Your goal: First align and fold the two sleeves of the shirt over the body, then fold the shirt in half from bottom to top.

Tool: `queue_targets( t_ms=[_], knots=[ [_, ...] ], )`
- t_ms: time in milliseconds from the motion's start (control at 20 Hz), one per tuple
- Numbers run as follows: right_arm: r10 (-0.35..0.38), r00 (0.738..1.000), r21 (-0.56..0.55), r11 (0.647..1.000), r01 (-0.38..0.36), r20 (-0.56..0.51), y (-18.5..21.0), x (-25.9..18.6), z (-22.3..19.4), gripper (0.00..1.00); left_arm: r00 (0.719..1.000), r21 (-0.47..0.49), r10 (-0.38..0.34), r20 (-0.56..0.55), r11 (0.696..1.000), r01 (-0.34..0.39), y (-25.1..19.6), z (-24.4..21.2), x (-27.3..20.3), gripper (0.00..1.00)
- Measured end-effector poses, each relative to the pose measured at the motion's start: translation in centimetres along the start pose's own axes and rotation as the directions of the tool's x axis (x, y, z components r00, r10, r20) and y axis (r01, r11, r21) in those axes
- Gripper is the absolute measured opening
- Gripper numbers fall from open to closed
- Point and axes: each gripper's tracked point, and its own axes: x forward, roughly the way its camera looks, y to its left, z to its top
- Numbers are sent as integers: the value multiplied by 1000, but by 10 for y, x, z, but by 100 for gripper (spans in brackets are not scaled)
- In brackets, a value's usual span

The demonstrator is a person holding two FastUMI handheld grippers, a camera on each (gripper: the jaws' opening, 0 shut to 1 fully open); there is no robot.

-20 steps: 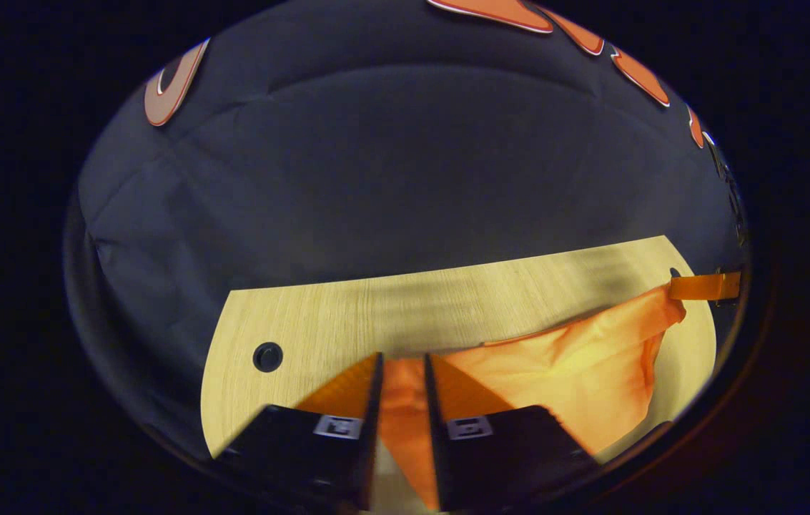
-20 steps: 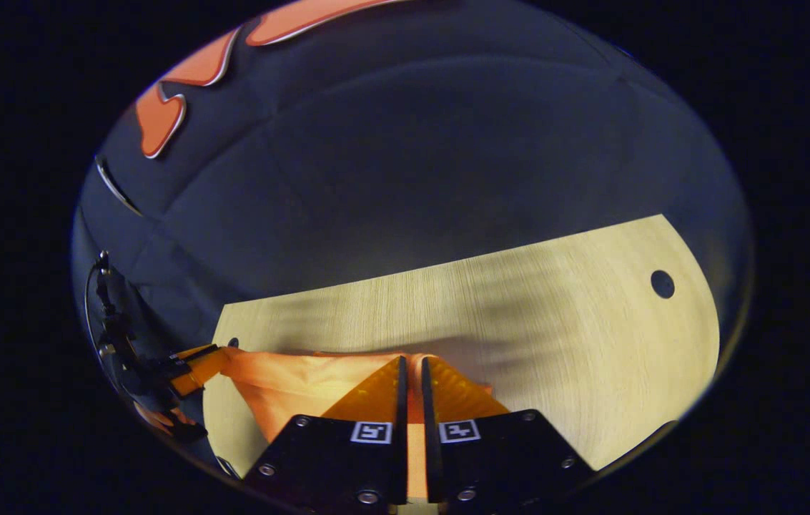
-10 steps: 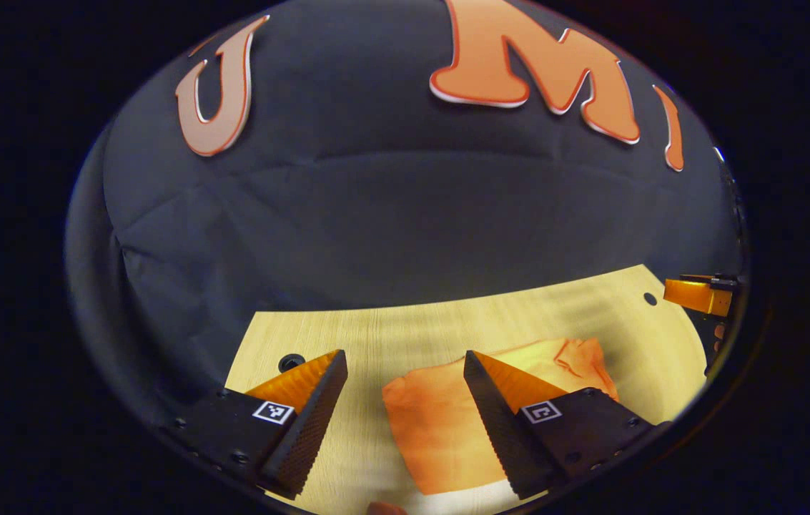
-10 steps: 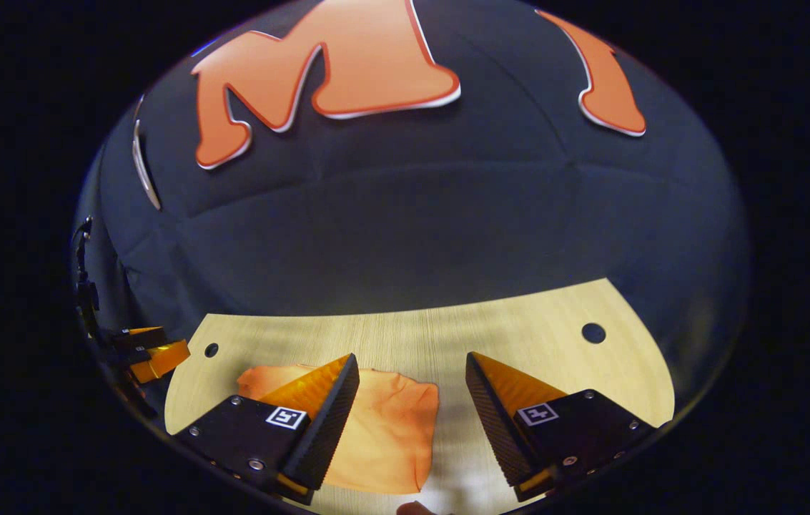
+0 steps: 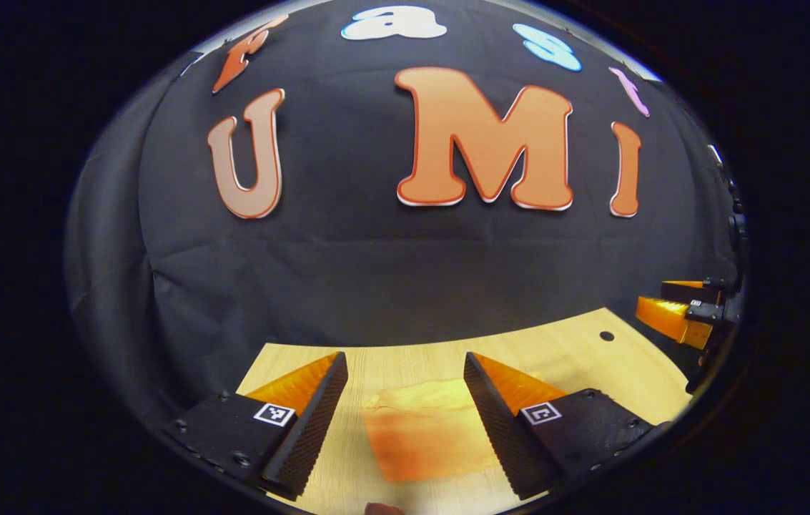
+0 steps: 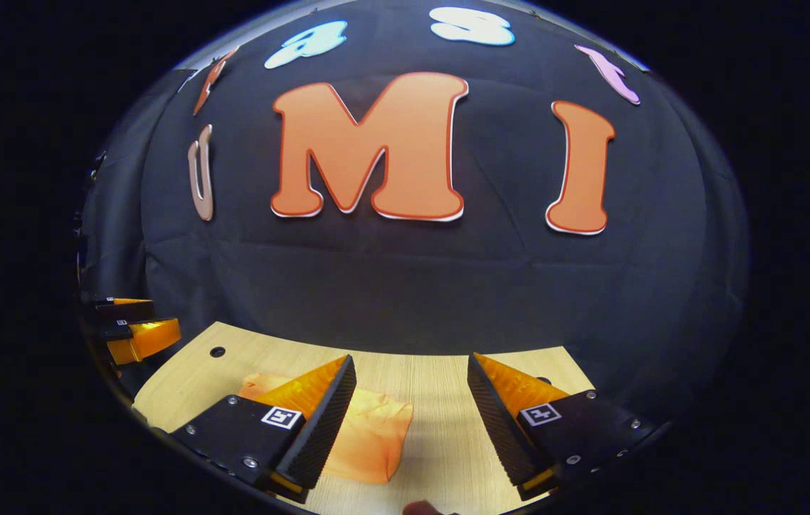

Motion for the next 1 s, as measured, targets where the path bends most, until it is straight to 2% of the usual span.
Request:
queue_targets(
  t_ms=[150,250,500,800,1000],
  knots=[
    [-8,997,-33,999,11,83,7,-21,7,96,995,-60,-13,100,998,19,-1,4,-30,99],
    [3,989,-41,999,3,146,12,-39,16,96,994,-83,-6,105,996,15,-7,-9,-51,98],
    [48,986,-26,999,-44,157,22,-72,3,96,987,-103,6,161,995,11,-12,-17,-98,99],
    [41,985,-25,999,-37,168,19,-93,-13,96,972,-113,19,233,994,8,-18,-15,-136,100],
    [62,984,-25,998,-59,165,26,-100,-25,96,956,-79,34,291,997,-12,-26,-16,-154,100]
  ],
)
